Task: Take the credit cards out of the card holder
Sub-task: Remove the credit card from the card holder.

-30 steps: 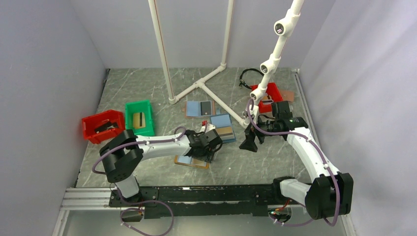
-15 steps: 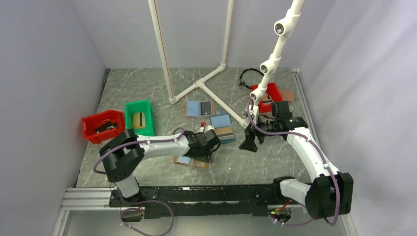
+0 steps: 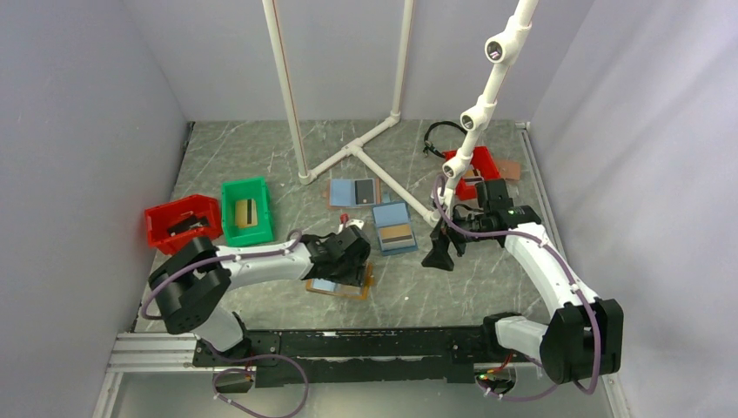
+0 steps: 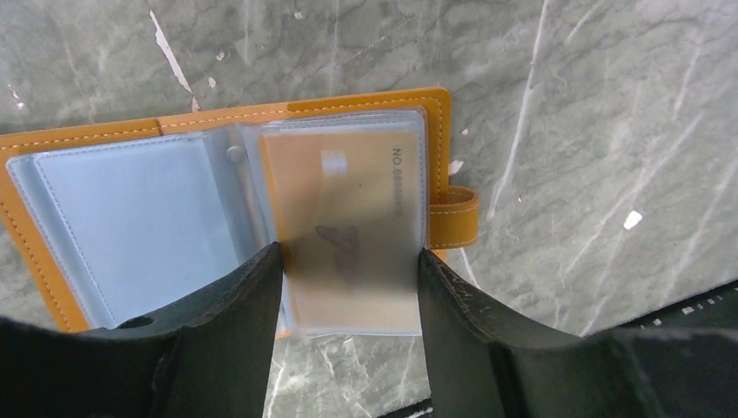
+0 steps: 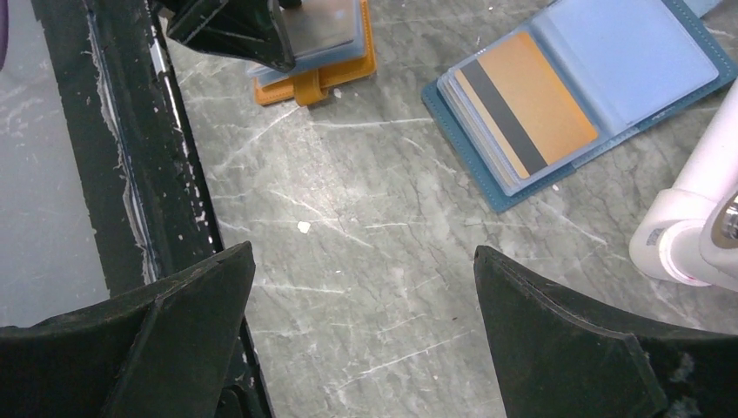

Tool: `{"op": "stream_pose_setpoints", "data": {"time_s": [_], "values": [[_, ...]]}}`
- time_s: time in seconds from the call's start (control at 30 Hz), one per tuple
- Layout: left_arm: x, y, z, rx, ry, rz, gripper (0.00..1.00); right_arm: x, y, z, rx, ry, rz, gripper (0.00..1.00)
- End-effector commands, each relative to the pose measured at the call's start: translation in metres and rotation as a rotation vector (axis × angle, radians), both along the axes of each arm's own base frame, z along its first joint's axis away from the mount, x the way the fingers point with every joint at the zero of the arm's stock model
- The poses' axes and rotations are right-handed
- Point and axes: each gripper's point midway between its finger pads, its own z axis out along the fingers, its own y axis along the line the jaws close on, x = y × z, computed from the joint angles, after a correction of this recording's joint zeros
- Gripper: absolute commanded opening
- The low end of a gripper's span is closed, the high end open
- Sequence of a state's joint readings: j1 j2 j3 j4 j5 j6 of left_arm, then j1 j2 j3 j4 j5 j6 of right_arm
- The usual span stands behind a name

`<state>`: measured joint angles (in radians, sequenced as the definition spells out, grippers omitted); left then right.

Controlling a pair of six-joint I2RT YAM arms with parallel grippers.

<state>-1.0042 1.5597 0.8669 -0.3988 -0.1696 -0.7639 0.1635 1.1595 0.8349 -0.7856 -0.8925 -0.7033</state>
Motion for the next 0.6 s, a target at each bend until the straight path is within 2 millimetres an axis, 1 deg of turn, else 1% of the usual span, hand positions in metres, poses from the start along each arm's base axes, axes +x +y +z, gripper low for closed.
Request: {"op": "stream_pose_setpoints", "data": {"time_s": [0.0, 0.13, 0.27, 0.47, 0.57], "values": [[-0.005, -0.01, 0.017, -0.172, 0.032, -0.019, 0.48, -0.001, 0.009, 0.01, 0.026, -0.024, 0.044, 1.0], [0.001, -0.005, 0.021, -0.317, 0.072, 0.004, 0.47, -0.006, 0.018, 0.01, 0.033, -0.025, 0.085, 1.0], [0.001, 0.001, 0.024, -0.417, 0.104, 0.01, 0.45, -0.01, 0.03, 0.012, 0.055, -0.019, 0.124, 1.0], [0.002, 0.01, 0.032, -0.514, 0.113, 0.034, 0.44, -0.019, 0.063, 0.021, 0.087, -0.012, 0.223, 1.0], [0.002, 0.012, 0.035, -0.566, 0.115, 0.047, 0.45, -0.019, 0.082, 0.014, 0.058, 0.042, 0.253, 0.99]]}}
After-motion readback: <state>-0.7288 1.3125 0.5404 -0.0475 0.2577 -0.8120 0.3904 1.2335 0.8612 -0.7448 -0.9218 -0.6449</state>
